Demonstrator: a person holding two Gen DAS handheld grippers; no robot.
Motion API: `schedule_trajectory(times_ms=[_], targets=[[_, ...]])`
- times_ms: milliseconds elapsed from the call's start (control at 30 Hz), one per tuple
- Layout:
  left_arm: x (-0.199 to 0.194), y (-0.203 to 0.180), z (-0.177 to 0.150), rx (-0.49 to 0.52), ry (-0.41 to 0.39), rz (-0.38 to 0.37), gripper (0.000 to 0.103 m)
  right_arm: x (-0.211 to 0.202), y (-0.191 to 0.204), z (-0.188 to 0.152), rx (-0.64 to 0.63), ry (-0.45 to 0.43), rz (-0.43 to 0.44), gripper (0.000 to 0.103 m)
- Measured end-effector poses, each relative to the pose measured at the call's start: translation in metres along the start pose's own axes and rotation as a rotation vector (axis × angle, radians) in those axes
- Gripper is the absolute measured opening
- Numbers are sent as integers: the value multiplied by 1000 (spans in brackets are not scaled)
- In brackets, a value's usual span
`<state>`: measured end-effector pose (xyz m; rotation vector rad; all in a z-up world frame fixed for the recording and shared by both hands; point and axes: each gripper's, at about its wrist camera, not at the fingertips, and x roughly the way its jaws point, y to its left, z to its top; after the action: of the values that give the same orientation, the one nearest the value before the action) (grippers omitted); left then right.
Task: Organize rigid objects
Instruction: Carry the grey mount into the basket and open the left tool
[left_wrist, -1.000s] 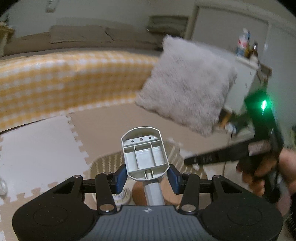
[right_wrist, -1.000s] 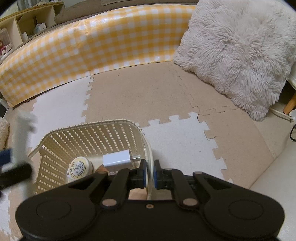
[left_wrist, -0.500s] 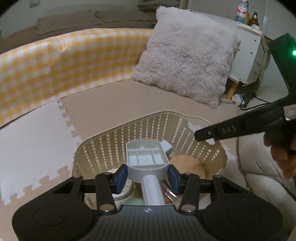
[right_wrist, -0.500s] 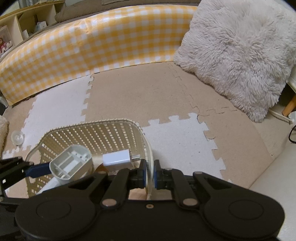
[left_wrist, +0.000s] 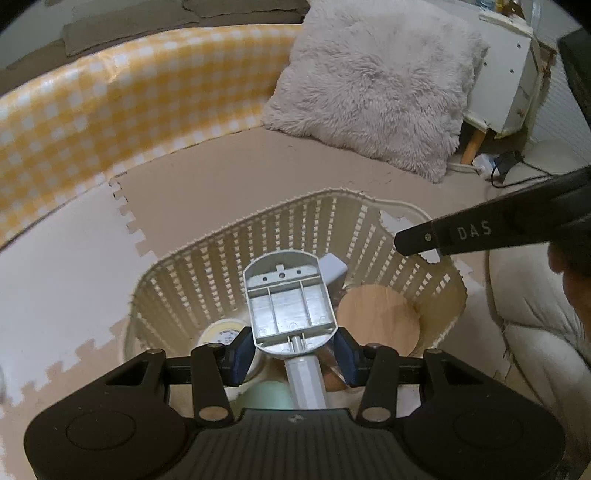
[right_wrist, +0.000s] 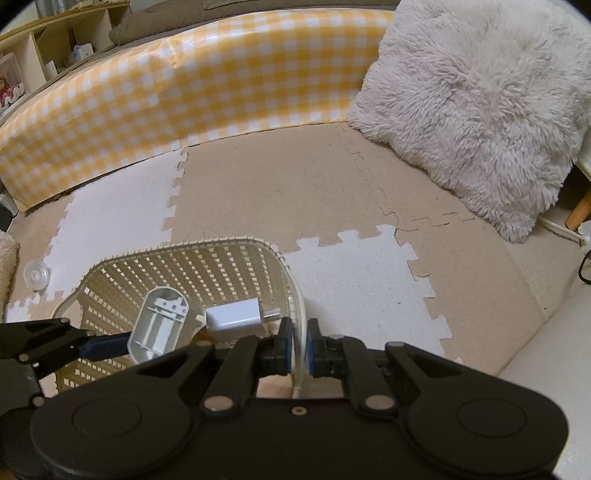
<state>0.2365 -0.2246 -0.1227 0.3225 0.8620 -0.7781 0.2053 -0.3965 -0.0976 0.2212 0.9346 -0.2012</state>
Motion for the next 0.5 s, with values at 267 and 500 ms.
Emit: schedule_trajectory(times_ms=[267, 500], targets=[[8, -5, 4, 12, 37, 44, 52, 0, 1, 0, -1, 2, -1, 8], [8, -7, 7, -5, 33, 39, 64, 0, -1, 0, 5, 3, 6, 8]])
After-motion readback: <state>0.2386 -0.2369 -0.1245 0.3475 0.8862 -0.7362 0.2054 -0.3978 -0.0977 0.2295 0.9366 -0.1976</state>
